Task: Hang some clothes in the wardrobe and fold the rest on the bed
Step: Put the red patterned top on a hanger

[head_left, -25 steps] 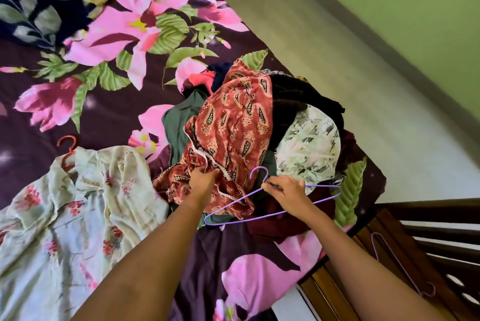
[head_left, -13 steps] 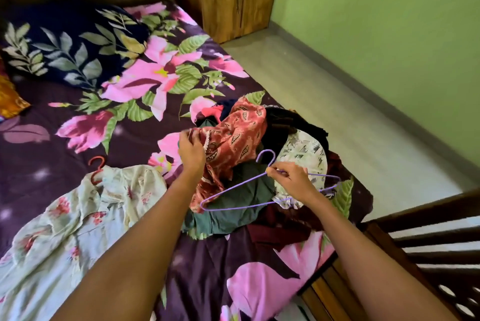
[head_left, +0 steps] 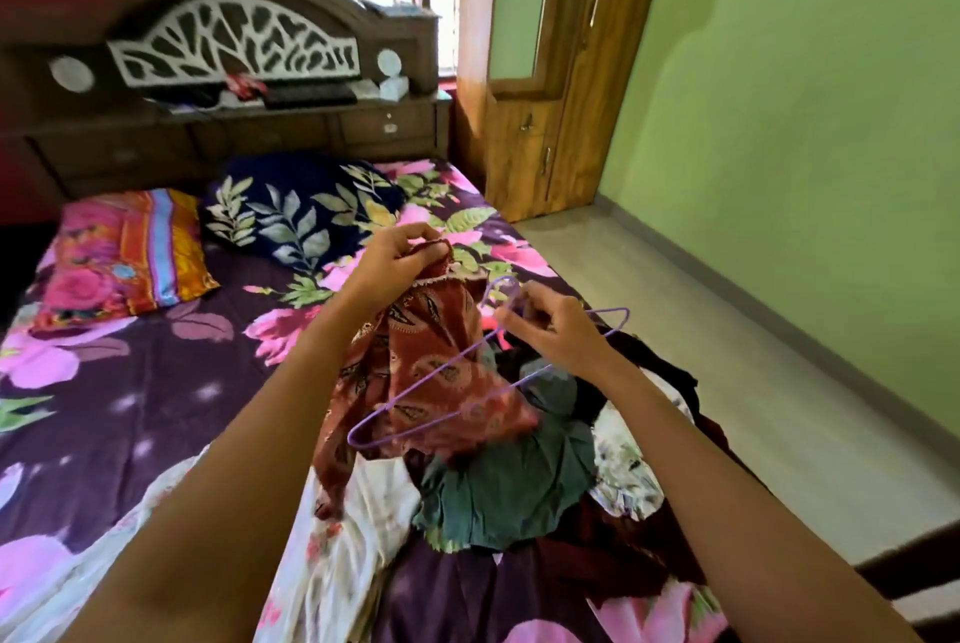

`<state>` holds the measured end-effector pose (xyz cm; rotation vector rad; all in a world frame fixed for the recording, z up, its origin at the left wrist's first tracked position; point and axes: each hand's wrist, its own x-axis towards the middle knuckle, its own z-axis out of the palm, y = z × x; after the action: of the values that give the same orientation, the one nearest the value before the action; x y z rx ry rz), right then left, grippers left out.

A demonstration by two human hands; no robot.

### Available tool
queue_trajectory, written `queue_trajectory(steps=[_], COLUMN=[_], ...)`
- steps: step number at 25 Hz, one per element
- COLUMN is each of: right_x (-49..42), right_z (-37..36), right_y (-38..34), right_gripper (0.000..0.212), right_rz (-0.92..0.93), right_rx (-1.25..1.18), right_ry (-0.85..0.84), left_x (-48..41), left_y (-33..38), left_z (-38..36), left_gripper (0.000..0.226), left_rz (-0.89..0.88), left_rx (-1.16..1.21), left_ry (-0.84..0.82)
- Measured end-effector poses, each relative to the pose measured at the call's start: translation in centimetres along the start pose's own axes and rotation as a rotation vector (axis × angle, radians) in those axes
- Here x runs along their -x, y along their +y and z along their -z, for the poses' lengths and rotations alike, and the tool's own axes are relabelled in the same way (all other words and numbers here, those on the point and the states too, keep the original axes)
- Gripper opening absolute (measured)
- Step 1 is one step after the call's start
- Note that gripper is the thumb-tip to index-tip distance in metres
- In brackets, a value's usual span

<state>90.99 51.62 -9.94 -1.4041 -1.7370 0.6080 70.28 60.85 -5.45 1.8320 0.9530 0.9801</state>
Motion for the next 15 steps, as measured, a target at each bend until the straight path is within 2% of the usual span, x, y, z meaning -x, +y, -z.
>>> queue_trajectory(steps=[2, 4, 6, 8, 10, 11, 12, 15], right_x=[-1.4, -2.7, -3.6, -4.0, -4.4, -4.6, -4.9, -5.6], right_z=[-0.1, -0.1, -0.1, -0.3, -0.9, -1.1, -1.3, -1.0], right_y=[-1.8, -3.3, -4.6, -5.5, -5.8, -5.8, -5.6, -4.8], right_gripper=[0.027, 0.049, 0.065, 0.056, 0.027, 0.014, 0.013, 0.025], right_rz=[0.016, 0.059, 0.077, 0.049, 0.030, 0.051, 0.074, 0.149], right_rx=[-0.001, 0.060, 0.094, 0.026, -0.020, 0.001, 0.024, 0.111], right_ry=[-0.014, -0.024, -0.133, -0.323, -0.451, -0.450, -0.426, -0.325], left_x=[0.9, 1.6, 2.1, 2.3, 2.3, 2.2, 2.0, 1.6], left_y=[1.8, 3.0, 3.7, 4.0, 3.9, 3.8, 3.5, 2.3], left_z=[1.8, 3.2, 3.9, 4.1, 4.3, 4.6, 5.0, 5.9], left_gripper=[0.007, 0.009, 0.014, 0.014, 0.009, 0.009, 0.012, 0.018], left_rz=[-0.083, -0.133, -0.166, -0.197, -0.203, -0.195, -0.187, -0.164], left_rx=[-0.065, -0.104, -0.119, -0.148, -0.184, -0.213, -0.251, -0.312], left_ry=[-0.125, -0.194, -0.232, -0.248, -0.220, -0.190, -0.164, -0.190])
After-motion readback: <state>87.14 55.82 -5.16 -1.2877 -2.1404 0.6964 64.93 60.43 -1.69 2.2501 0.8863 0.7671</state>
